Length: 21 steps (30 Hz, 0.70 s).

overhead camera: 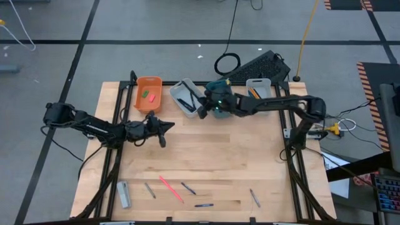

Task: Sort crayons/erasers/pens/pencils in bins
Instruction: Put the black pen into the left gray bin

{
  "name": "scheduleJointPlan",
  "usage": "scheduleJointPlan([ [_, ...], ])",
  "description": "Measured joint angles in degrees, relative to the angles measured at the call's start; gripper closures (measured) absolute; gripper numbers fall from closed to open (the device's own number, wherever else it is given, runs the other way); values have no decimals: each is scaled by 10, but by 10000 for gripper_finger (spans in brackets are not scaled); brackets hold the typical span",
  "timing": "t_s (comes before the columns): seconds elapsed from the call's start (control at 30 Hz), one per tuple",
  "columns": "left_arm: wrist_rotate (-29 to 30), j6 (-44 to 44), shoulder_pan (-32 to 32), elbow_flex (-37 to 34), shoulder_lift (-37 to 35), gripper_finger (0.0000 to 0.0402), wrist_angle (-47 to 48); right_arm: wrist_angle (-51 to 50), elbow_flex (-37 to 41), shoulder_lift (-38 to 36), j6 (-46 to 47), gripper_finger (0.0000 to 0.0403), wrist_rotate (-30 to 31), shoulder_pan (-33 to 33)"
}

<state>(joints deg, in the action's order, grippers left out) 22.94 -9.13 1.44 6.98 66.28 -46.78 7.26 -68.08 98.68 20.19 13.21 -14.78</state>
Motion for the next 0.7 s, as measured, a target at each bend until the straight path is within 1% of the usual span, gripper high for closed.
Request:
scheduleJointPlan([
  [0.17,-7,-4,-2,0,0,398,0,-42,-60,60,-12,365,-1,-24],
  [0.3,-9,-5,-3,0,0,392,0,-55,-77,91,-9,365,-2,-44],
  [0.43,-9,-5,-3,0,0,398,0,-48,-78,112,3,365,-31,-56],
  [0.57,-9,-4,-3,0,0,392,-1,-31,-86,139,10,365,-55,-59],
  [0.7,-9,-4,-4,0,0,397,-1,-50,-131,174,3,365,-61,-59],
])
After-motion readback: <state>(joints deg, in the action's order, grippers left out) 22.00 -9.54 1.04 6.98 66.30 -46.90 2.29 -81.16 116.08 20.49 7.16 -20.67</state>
